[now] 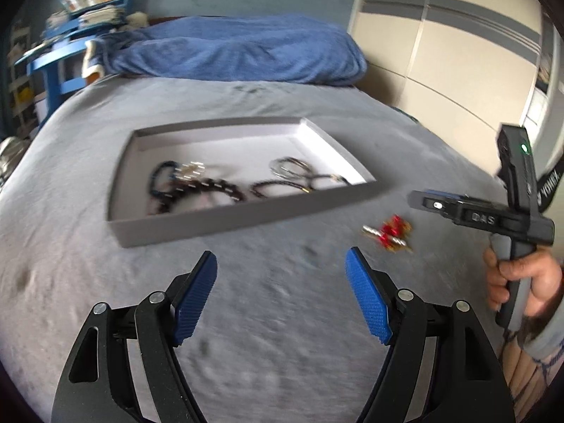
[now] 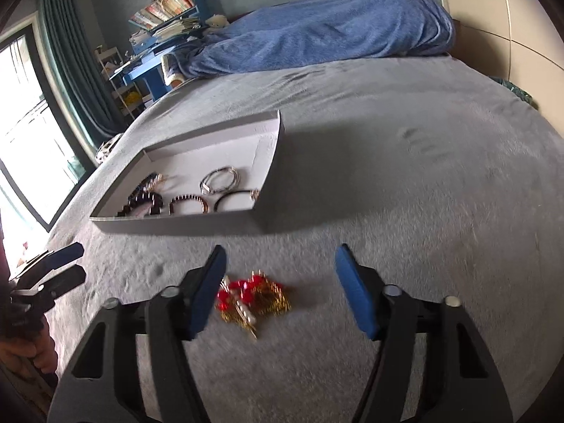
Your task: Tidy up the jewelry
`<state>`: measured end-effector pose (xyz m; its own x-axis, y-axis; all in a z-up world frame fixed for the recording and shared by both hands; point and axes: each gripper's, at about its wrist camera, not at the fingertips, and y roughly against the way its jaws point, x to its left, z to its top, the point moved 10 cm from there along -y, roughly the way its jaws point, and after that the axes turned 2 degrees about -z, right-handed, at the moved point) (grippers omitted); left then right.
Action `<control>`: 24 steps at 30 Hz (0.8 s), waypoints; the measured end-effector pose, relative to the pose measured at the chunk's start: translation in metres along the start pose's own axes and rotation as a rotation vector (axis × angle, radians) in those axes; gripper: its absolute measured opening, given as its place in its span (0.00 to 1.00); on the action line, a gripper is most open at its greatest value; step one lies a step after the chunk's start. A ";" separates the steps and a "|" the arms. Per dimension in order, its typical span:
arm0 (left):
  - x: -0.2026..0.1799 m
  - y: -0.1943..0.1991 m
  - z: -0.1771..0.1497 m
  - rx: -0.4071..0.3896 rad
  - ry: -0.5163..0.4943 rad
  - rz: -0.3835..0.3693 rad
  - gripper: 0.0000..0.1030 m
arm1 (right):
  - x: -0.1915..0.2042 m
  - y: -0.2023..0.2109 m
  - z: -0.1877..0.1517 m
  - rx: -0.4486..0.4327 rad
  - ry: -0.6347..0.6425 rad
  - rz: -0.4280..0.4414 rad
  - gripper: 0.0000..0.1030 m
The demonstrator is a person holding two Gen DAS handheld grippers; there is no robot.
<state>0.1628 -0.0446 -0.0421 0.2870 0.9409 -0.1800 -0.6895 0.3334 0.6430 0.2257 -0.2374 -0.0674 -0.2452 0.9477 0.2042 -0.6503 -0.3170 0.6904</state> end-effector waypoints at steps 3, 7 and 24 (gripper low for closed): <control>-0.016 -0.007 -0.011 0.027 -0.022 -0.019 0.74 | 0.005 -0.008 -0.013 0.036 0.032 0.011 0.53; -0.026 -0.012 -0.019 0.047 -0.039 -0.034 0.74 | 0.014 -0.022 -0.024 0.083 0.066 0.031 0.52; -0.055 -0.018 -0.018 0.061 -0.062 -0.071 0.74 | 0.027 0.042 0.006 -0.067 -0.016 0.234 0.16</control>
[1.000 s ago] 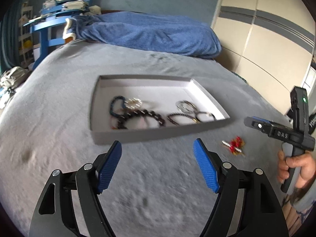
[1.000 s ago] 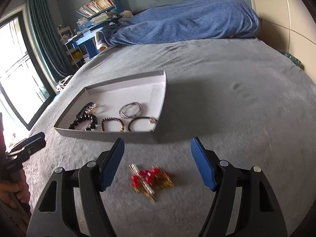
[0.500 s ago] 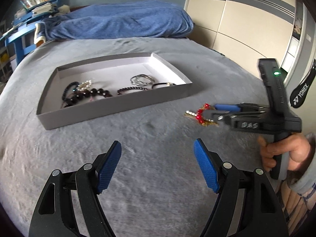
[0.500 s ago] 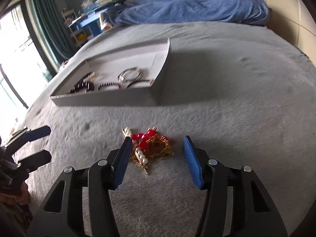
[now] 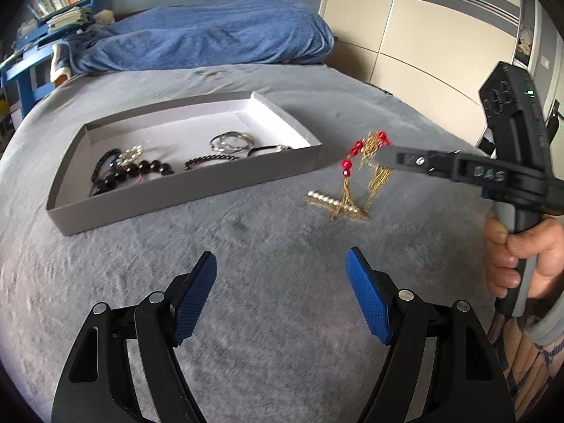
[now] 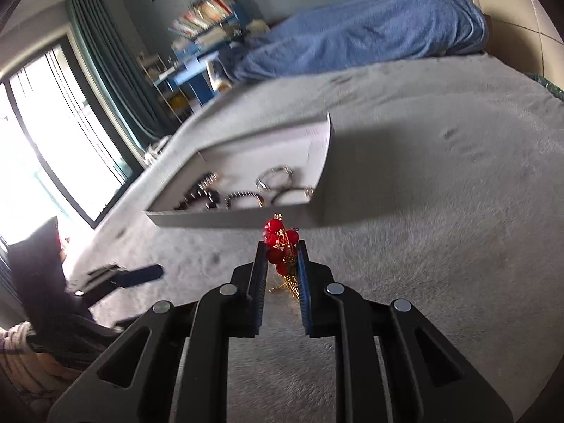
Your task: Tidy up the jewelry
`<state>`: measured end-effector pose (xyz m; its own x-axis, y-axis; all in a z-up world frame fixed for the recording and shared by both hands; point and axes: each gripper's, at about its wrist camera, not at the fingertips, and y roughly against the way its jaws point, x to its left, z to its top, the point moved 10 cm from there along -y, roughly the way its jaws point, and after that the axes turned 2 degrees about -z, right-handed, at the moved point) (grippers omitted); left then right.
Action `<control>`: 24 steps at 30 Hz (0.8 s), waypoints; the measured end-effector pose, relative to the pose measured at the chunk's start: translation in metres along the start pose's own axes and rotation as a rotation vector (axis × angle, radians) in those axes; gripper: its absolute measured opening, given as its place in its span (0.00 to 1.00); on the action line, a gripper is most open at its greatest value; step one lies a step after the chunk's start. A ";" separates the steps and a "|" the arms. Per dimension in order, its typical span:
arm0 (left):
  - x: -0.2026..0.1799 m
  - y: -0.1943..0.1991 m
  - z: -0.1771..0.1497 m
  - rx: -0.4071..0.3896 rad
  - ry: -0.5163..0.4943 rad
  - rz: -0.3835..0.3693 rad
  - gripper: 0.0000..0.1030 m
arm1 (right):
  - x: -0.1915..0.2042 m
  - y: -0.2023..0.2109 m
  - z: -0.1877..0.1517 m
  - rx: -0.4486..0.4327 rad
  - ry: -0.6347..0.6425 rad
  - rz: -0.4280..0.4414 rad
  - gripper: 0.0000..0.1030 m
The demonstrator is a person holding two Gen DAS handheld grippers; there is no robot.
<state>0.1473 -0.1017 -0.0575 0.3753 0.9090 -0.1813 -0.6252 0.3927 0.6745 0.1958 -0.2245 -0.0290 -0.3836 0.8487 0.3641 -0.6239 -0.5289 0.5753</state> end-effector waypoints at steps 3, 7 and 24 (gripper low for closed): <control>-0.010 -0.006 0.008 -0.006 -0.028 -0.013 0.74 | 0.004 0.014 0.007 -0.034 -0.011 0.022 0.15; -0.021 -0.022 0.016 0.011 -0.068 -0.014 0.74 | 0.005 0.027 0.017 -0.065 -0.023 0.032 0.15; -0.067 -0.111 0.030 0.214 -0.443 -0.144 0.49 | -0.048 0.026 -0.005 -0.006 -0.124 -0.102 0.12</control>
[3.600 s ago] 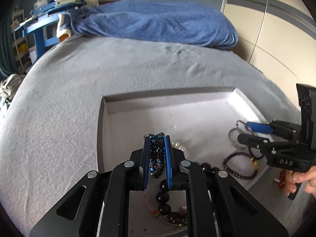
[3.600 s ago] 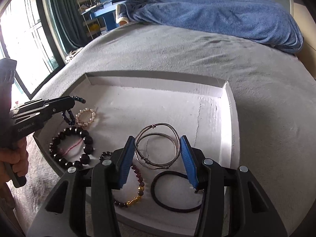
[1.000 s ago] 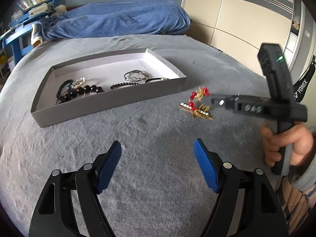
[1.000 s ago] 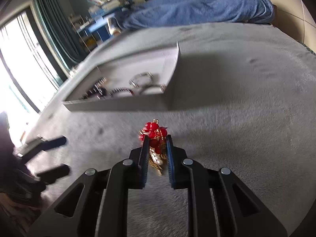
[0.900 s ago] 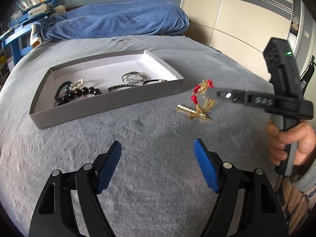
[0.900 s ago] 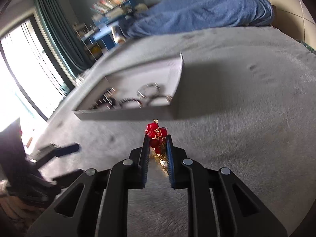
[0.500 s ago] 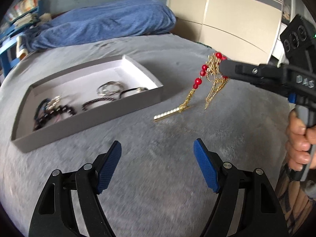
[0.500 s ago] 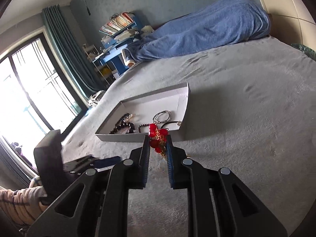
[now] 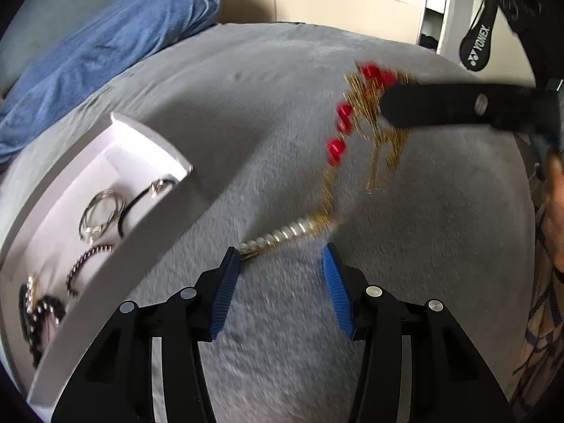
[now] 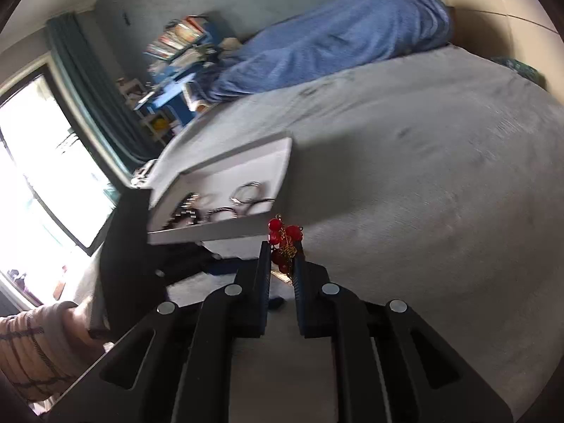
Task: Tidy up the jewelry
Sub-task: 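Grasp the pearl hair clip with the left tool while the right tool holds the chain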
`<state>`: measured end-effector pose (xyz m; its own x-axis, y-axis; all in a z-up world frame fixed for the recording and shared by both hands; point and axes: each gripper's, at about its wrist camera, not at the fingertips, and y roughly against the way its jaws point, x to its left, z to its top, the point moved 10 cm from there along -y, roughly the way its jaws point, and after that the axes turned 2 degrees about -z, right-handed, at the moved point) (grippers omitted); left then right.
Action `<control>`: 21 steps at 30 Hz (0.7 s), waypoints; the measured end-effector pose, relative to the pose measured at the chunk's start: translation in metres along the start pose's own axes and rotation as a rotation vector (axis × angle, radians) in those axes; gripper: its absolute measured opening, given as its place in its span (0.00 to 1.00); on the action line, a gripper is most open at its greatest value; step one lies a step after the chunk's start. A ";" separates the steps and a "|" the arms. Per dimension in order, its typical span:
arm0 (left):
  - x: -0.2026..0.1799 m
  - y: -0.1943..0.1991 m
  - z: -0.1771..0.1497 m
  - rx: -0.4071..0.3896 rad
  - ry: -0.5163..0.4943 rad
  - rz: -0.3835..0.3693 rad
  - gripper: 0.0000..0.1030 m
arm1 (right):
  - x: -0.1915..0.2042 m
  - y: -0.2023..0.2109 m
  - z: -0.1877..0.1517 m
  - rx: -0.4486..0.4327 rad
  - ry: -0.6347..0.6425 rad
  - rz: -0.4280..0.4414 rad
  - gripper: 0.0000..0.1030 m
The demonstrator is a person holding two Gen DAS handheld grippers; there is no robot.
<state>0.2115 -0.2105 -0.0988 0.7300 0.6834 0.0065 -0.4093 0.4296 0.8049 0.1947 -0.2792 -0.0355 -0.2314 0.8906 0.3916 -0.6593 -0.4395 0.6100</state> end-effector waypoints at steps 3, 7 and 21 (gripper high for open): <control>0.000 -0.007 0.002 0.017 -0.048 -0.008 0.48 | -0.013 -0.004 -0.003 0.011 -0.037 -0.027 0.12; -0.004 -0.010 0.003 0.021 -0.098 -0.056 0.37 | -0.020 -0.005 -0.003 0.009 -0.050 -0.049 0.12; -0.020 0.011 0.010 0.048 -0.257 -0.044 0.24 | -0.049 0.008 0.011 -0.072 -0.146 -0.105 0.12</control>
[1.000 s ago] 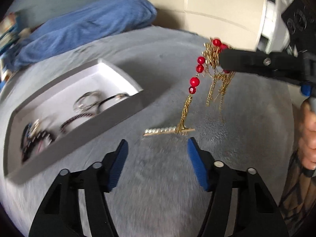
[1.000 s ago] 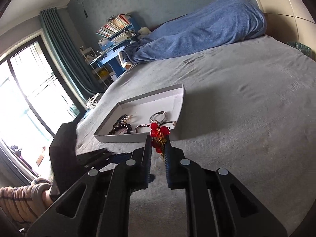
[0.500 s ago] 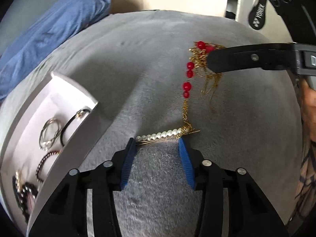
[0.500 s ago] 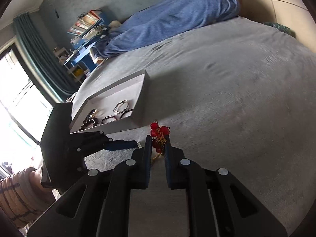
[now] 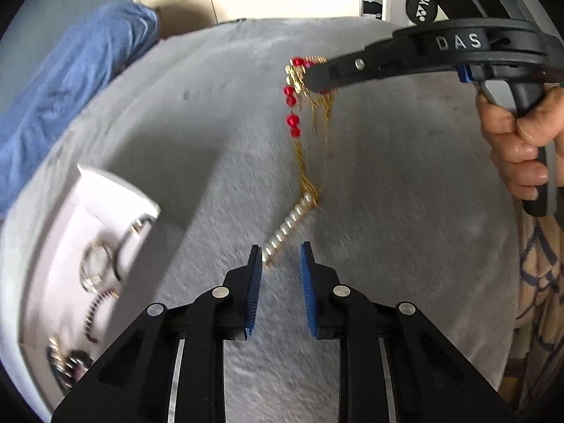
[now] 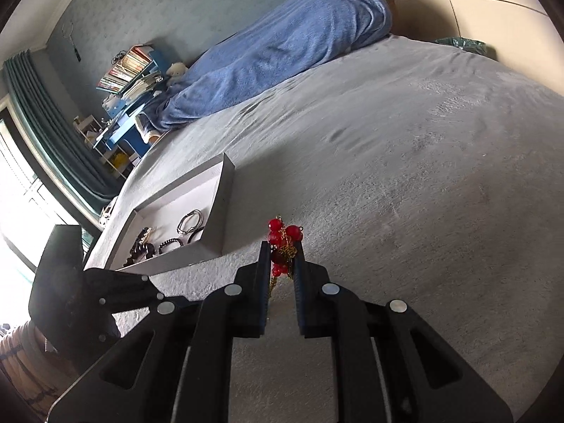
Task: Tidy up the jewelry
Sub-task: 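Grasp the pearl hair clip with the left tool while the right tool holds the chain, then carry the pearl clip and red-bead chain over the grey tray with both tools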
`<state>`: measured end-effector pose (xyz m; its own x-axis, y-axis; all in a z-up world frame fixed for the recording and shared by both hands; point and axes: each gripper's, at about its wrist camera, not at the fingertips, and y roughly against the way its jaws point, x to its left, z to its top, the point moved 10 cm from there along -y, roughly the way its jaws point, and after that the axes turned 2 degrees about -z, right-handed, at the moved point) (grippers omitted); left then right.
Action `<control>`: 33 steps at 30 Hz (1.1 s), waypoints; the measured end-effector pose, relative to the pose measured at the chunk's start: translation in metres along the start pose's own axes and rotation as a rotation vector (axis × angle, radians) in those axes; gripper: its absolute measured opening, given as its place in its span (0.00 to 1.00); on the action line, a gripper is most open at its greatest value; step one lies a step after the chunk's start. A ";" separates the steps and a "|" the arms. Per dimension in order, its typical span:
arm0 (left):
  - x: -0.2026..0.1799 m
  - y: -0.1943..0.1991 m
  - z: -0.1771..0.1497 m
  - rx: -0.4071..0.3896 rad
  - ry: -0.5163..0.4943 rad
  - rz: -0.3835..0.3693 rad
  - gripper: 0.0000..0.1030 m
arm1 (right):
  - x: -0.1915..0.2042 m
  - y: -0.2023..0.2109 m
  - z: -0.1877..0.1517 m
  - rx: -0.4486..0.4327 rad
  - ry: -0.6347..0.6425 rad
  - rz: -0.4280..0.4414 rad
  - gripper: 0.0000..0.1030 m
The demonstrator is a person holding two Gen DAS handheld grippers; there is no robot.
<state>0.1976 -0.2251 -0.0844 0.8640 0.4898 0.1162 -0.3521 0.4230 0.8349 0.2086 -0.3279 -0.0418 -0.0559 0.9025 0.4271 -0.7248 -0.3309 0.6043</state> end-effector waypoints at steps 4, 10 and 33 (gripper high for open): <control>-0.002 -0.014 0.008 0.028 -0.020 -0.015 0.35 | -0.001 0.002 -0.001 0.001 -0.010 0.002 0.12; -0.003 -0.030 0.009 0.047 -0.010 -0.053 0.28 | -0.002 0.002 0.001 -0.008 -0.020 0.006 0.12; 0.008 0.078 -0.063 -0.256 0.430 -0.032 0.09 | 0.034 -0.014 0.005 -0.046 0.040 0.035 0.11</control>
<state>0.1543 -0.1408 -0.0524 0.6680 0.7208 -0.1849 -0.4516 0.5902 0.6691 0.2203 -0.2946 -0.0320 -0.1081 0.9013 0.4194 -0.7530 -0.3497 0.5574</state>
